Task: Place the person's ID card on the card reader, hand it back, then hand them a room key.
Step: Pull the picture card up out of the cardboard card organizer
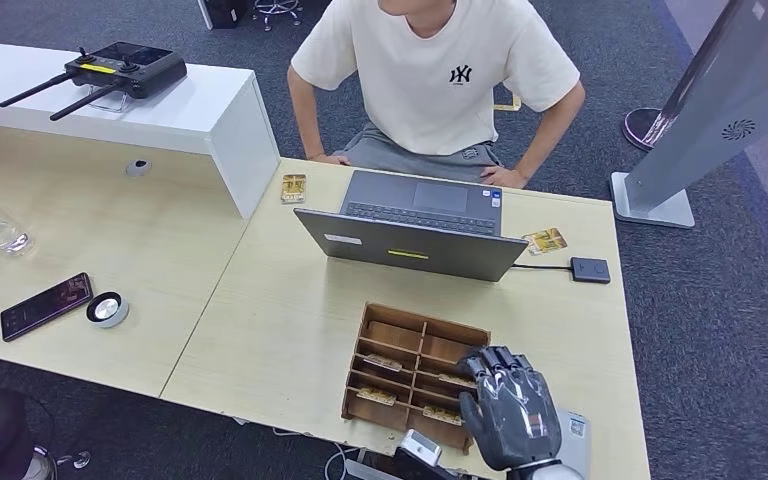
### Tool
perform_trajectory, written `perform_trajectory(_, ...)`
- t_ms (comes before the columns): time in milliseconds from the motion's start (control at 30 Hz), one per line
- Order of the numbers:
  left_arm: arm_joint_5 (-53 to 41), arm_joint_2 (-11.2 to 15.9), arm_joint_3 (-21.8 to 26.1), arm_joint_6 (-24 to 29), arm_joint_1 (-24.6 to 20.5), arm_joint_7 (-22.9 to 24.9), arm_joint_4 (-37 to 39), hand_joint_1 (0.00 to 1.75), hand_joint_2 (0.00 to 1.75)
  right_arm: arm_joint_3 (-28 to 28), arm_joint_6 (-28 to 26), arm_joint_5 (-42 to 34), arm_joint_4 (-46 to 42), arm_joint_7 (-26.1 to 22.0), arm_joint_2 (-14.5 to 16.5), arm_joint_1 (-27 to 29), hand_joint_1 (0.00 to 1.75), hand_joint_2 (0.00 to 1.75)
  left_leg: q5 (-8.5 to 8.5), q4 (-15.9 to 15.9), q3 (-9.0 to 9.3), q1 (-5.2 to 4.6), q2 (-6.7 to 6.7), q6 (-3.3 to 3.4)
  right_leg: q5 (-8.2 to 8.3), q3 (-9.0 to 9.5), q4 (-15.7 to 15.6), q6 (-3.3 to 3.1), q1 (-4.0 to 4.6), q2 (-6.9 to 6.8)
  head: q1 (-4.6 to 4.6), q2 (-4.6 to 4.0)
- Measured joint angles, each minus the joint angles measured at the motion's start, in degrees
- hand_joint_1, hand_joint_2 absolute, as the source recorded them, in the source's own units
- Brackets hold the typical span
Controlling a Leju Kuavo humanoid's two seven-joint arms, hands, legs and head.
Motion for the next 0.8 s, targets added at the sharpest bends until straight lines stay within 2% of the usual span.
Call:
perform_trajectory(267, -0.54, 0.00, 0.00, 0.13, -0.25, 0.00, 0.20, 0.00, 0.00, -0.42, 0.11, 0.15, 0.58, 0.27, 0.17, -0.17, 0.72, 1.75, 0.00, 0.00, -0.01, 0.00, 0.00, 0.00, 0.00, 0.00, 0.00, 0.00, 0.00, 0.00, 0.01, 0.00)
perform_trajectory(600, -1.06, 0.00, 0.11, 0.46, -0.66, -0.08, 0.54, 0.00, 0.00, -0.37, 0.39, -0.99, 2.19, 0.23, 0.72, -0.66, 0.72, 1.75, 0.00, 0.00, -0.01, 0.00, -0.01, 0.00, 0.00, 0.00, 0.00, 0.00, 0.00, -0.01, -0.01, 0.00)
perform_trajectory(800, -1.34, 0.00, 0.52, 0.65, -1.07, -0.11, 0.76, 0.00, 0.00, -0.24, 0.57, -1.34, 2.94, 0.19, 0.99, -1.14, 0.78, 1.75, 0.00, 0.00, -0.01, 0.00, -0.01, 0.00, 0.00, 0.00, 0.00, 0.00, 0.00, -0.01, 0.01, 0.00)
